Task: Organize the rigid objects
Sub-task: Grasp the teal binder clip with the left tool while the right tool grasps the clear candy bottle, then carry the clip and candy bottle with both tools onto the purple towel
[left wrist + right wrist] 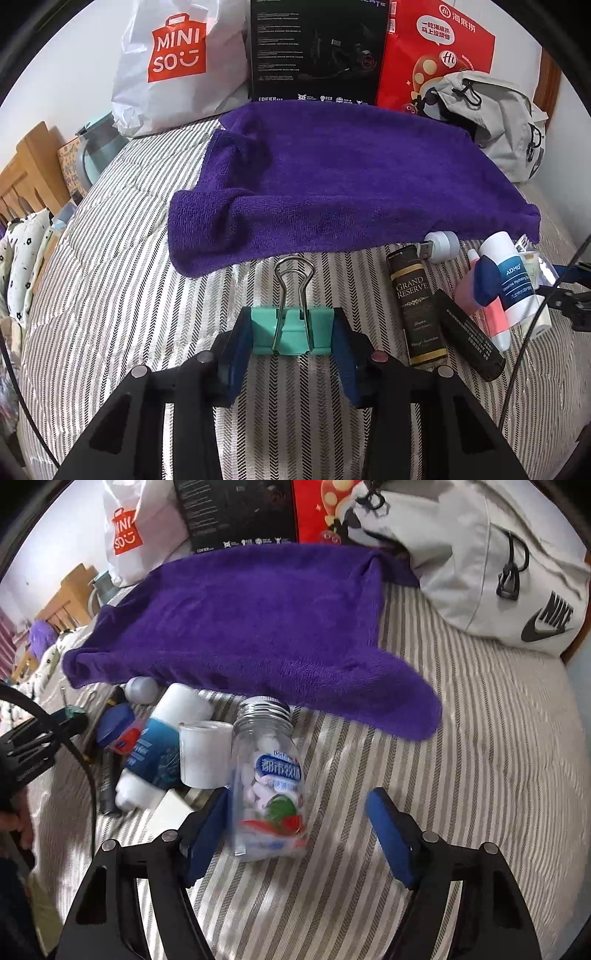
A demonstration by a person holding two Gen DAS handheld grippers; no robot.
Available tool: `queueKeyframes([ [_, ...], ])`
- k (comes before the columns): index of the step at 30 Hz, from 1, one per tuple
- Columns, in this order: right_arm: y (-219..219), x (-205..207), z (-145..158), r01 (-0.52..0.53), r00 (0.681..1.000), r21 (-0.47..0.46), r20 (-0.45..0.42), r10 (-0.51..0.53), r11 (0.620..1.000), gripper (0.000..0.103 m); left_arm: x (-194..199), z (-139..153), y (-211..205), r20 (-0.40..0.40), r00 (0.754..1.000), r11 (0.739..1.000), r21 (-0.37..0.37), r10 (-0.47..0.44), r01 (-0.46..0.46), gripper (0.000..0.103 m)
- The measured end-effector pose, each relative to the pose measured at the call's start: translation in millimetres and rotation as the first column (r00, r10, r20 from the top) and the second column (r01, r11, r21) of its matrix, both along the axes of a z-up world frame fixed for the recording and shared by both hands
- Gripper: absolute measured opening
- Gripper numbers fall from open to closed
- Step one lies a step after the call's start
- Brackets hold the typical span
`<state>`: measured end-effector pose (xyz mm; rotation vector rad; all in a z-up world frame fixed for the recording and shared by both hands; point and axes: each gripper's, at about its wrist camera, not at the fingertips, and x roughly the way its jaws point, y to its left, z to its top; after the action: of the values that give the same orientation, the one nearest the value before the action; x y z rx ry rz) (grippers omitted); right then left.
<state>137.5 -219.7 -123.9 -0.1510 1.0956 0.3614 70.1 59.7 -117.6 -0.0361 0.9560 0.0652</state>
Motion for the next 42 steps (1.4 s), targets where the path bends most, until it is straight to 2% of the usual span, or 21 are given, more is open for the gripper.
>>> queueKeyframes([
  [2,8.5,1.2,-2.4,-0.02,0.999,-0.047,0.034,0.021,0.999,0.07,0.4,0.3,-2.1,0.001,1.0,1.0,0.002,0.0,0.0,0.039],
  [3,10.5,1.4,-2.8,-0.028,0.999,-0.045,0.044,0.03,0.999,0.064,0.3,0.2,-0.2,0.0,1.0,1.0,0.0,0.003,-0.003,0.039],
  [5,13.1,2.2,-2.4,-0.037,0.998,-0.037,0.043,0.039,0.999,0.059,-0.1,0.4,-0.4,0.003,1.0,1.0,0.001,0.011,-0.011,0.039],
  [7,9.6,2.5,-1.8,-0.03,0.999,-0.033,0.041,0.031,0.999,0.051,-0.4,0.4,0.0,0.007,1.0,1.0,0.004,0.006,-0.006,0.039],
  [8,6.1,2.4,-0.6,-0.021,0.999,-0.032,0.035,0.023,0.999,0.043,-0.8,0.6,0.5,0.007,1.0,1.0,0.001,0.0,0.0,0.039],
  [12,-9.4,-3.7,2.6,0.0,1.0,-0.041,-0.001,0.0,0.999,0.043,-0.9,1.2,3.8,-0.005,1.0,1.0,-0.011,-0.022,0.022,0.039],
  [22,-4.9,-5.1,1.9,0.017,1.0,-0.053,0.01,-0.017,0.998,0.044,-1.2,0.3,1.5,0.006,0.999,0.999,0.006,-0.032,0.032,0.039],
  [27,-18.2,-15.1,3.4,0.003,1.0,-0.001,-0.022,-0.003,1.0,0.041,1.9,1.8,2.9,-0.016,0.999,0.999,-0.006,-0.036,0.036,0.039],
  [30,-30.9,-20.8,6.8,0.019,0.998,0.069,-0.058,-0.015,0.997,0.041,2.3,3.4,6.3,-0.02,0.999,0.999,-0.026,-0.048,0.047,0.039],
  [35,-40.8,-32.0,15.1,0.035,0.999,0.083,-0.041,-0.032,0.996,0.041,-0.6,10.0,12.7,-0.025,0.999,0.995,-0.09,-0.039,0.036,0.039],
  [39,-42.9,-37.4,29.4,0.018,1.0,0.123,-0.018,-0.016,0.992,0.04,-7.5,19.8,13.2,-0.014,0.999,0.996,-0.087,-0.039,0.037,0.039],
  [42,-38.9,-33.7,23.6,0.013,1.0,0.09,-0.023,-0.011,0.996,0.04,-8.5,22.5,11.4,-0.018,0.999,0.996,-0.075,-0.041,0.039,0.039],
])
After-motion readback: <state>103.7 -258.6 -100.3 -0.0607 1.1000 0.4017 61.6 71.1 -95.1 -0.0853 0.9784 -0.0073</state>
